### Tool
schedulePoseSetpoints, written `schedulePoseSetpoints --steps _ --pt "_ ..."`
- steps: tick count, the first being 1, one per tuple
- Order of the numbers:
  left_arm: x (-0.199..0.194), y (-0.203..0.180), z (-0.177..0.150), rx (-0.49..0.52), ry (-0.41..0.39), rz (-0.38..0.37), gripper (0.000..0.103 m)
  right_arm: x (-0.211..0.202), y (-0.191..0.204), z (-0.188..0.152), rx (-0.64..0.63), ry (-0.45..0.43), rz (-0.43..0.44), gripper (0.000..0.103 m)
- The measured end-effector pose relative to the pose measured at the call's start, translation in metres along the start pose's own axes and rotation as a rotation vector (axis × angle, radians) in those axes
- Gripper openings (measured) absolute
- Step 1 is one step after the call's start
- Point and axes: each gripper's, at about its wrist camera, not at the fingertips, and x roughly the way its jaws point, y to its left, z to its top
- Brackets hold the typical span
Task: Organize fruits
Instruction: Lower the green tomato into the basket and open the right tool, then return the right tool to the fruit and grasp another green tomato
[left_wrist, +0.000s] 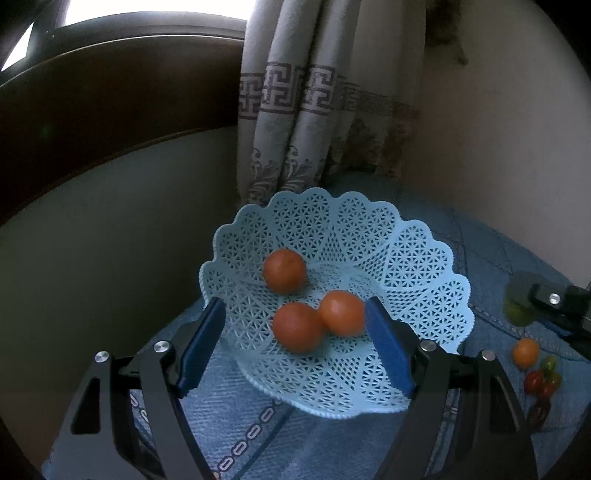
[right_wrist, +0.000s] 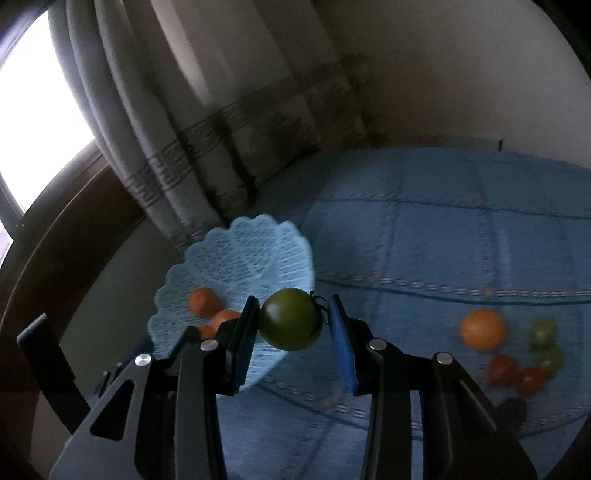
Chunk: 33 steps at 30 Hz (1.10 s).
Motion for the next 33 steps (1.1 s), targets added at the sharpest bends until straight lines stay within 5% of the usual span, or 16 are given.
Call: schedulePoseSetpoints --steps 11,13,33 --pt "0.000 0.003 0.001 -0.018 0.005 -0.010 0.079 0.036 0.006 0.007 0.068 0.098 0.059 0.045" --pt "0.000 0.002 0.001 -0.019 0.004 -0.012 0.079 0.035 0.003 0.008 0.081 0.081 0.062 0.057" --pt "-0.019 -0.010 0.005 0.007 -0.078 -0.018 0.097 -0.019 -0.055 -0.004 0.075 -0.100 -0.123 0.072"
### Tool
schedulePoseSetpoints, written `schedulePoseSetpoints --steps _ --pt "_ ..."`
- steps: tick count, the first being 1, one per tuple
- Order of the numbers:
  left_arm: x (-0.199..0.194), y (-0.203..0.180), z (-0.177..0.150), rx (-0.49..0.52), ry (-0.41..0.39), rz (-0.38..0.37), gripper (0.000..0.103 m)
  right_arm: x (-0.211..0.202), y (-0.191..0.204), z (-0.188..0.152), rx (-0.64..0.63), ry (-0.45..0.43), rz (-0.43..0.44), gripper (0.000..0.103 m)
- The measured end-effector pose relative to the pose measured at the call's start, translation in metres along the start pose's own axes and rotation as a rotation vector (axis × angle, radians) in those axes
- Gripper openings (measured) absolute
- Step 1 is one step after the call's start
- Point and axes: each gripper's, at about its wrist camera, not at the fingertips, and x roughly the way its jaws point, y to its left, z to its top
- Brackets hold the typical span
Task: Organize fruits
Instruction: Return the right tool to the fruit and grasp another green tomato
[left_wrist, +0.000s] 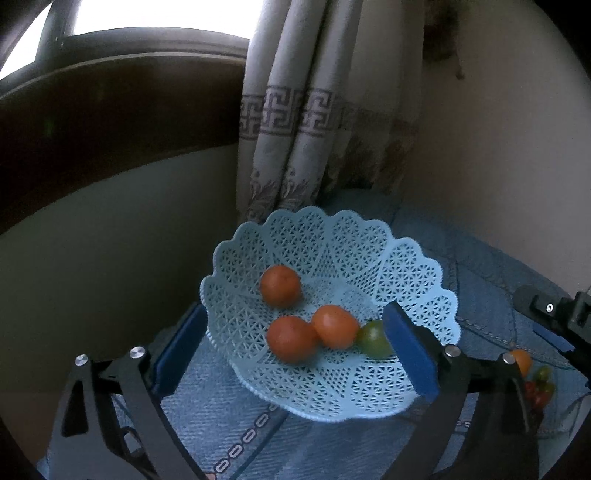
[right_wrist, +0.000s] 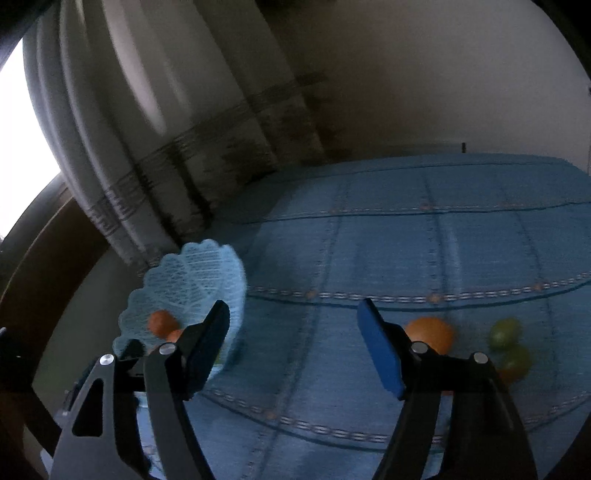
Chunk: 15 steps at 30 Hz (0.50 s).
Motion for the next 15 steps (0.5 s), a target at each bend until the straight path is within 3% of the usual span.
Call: schedulePoseSetpoints --steps 15 --pt "-0.024 -0.036 -0.011 0.133 -0.046 -0.105 0.098 -0.029 -0.098 -0.008 0.094 0.022 -0.181 0.072"
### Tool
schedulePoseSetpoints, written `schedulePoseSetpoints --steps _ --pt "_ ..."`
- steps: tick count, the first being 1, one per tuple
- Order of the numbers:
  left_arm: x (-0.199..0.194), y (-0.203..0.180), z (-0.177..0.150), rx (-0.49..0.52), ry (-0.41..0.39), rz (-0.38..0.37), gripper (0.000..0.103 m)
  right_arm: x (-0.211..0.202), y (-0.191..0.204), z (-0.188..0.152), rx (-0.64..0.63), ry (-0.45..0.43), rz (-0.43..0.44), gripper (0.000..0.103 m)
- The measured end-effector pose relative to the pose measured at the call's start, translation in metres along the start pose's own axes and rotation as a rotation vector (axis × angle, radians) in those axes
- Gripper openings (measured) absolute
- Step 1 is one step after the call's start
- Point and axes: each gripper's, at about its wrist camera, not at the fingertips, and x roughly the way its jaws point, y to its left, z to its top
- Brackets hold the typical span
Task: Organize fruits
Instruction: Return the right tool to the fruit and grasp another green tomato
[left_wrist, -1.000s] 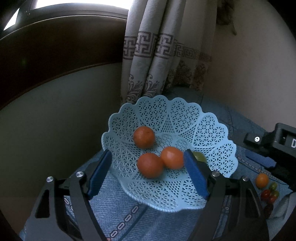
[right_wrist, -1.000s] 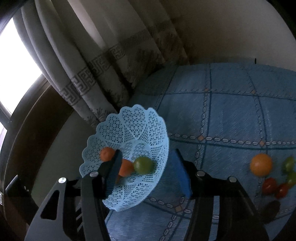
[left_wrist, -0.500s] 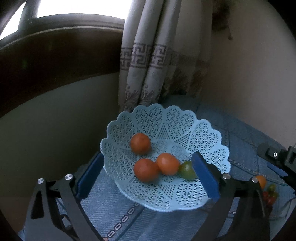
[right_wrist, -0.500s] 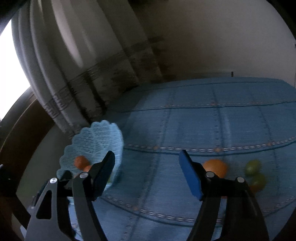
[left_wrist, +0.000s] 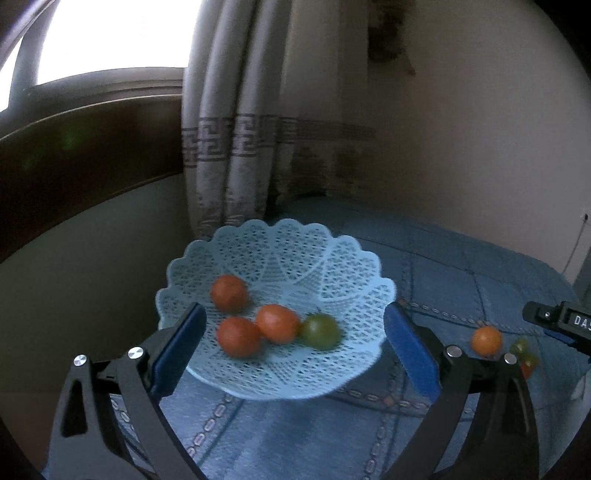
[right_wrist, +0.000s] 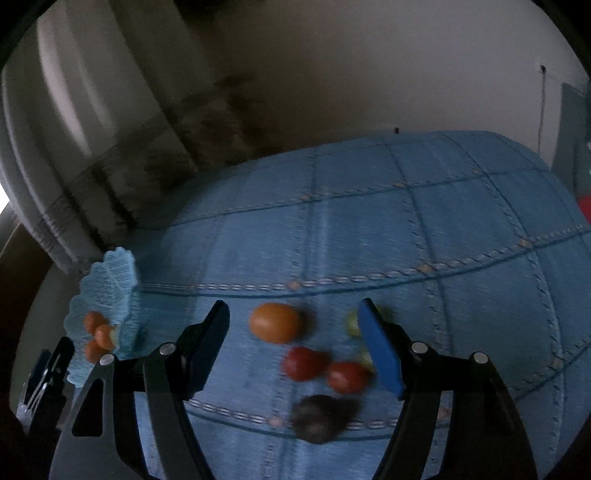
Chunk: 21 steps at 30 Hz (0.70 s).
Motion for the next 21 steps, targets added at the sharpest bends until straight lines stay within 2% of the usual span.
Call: schedulePoseSetpoints --steps 7,16,18,21 --pt "-0.007 -0.023 -0.008 0.071 0.003 -0.058 0.098 0.000 -0.035 0.001 0.055 0.027 -0.049 0.072" --pt "-0.019 -0.055 -0.021 0.181 0.021 -0.145 0.099 0.017 -0.045 0.000 0.043 0.097 -0.066 0.071" --pt "-0.019 -0.060 -0.023 0.202 0.031 -0.161 0.099 0.023 -0.044 -0.001 0.032 0.113 -0.070 0.069" --pt "-0.018 -0.065 -0.025 0.227 0.040 -0.172 0.099 0.031 -0.045 -0.001 0.022 0.137 -0.074 0.059"
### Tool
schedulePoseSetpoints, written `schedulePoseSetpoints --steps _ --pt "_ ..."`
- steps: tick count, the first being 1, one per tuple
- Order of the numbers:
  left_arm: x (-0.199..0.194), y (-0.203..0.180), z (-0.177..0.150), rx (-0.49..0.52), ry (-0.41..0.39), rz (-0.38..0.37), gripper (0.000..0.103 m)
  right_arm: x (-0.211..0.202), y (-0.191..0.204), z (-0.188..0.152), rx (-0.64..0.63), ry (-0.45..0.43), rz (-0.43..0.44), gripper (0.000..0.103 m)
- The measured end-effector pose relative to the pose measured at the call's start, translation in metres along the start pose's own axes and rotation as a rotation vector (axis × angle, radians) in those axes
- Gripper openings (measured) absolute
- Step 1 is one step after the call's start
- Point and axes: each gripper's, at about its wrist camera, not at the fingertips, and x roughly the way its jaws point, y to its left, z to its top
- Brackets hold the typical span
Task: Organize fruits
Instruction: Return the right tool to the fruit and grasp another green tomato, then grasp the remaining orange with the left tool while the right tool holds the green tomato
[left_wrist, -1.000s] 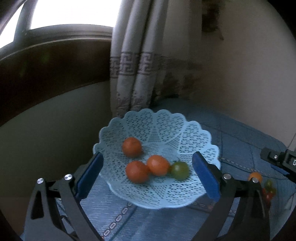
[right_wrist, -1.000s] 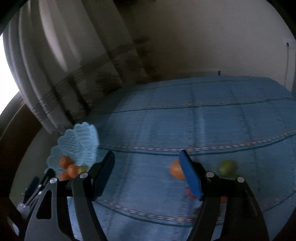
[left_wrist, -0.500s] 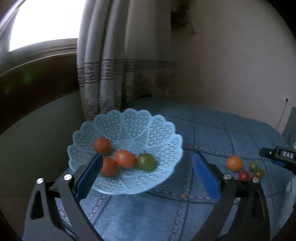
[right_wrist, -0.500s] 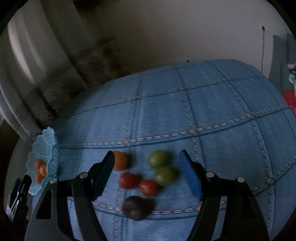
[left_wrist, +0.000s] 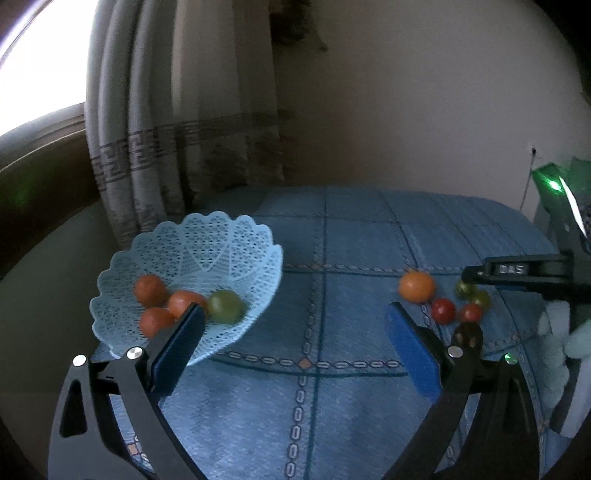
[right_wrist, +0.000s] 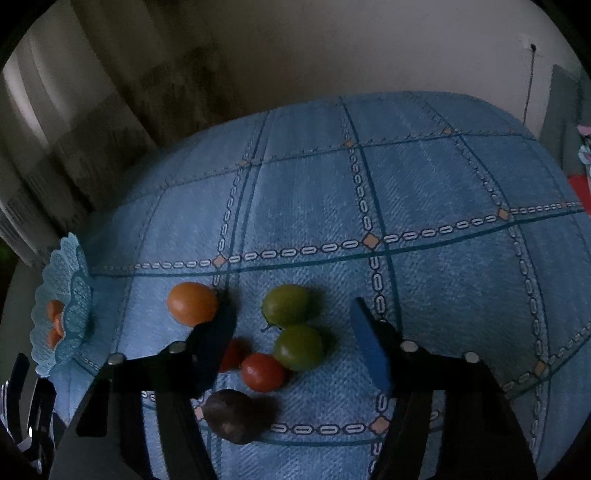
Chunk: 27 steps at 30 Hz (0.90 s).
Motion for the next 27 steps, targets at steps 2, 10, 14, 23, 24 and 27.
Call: schedulePoseSetpoints --steps 2,10,14,23,24,27 --pt "0.001 -0.004 -0.001 0.015 0.005 -0.004 0.099 0.006 0.001 0.000 -0.007 0.015 -0.001 0.052" --pt "0.008 -0.013 -0.003 0.043 0.037 -0.048 0.099 0.023 0.003 0.001 -0.033 0.037 -0.007 0.045" --pt "0.013 -0.016 -0.002 0.044 0.058 -0.061 0.099 0.022 0.005 -0.002 -0.059 0.018 -0.017 0.037" --pt "0.021 -0.034 0.004 0.085 0.078 -0.093 0.099 -0.002 -0.012 -0.009 -0.031 -0.050 0.040 0.030" --pt "0.024 -0.037 0.005 0.085 0.088 -0.109 0.099 -0.005 -0.014 -0.009 -0.025 -0.061 0.046 0.030" --pt "0.034 -0.045 0.010 0.073 0.123 -0.157 0.099 -0.018 -0.022 -0.009 -0.003 -0.099 0.065 0.030"
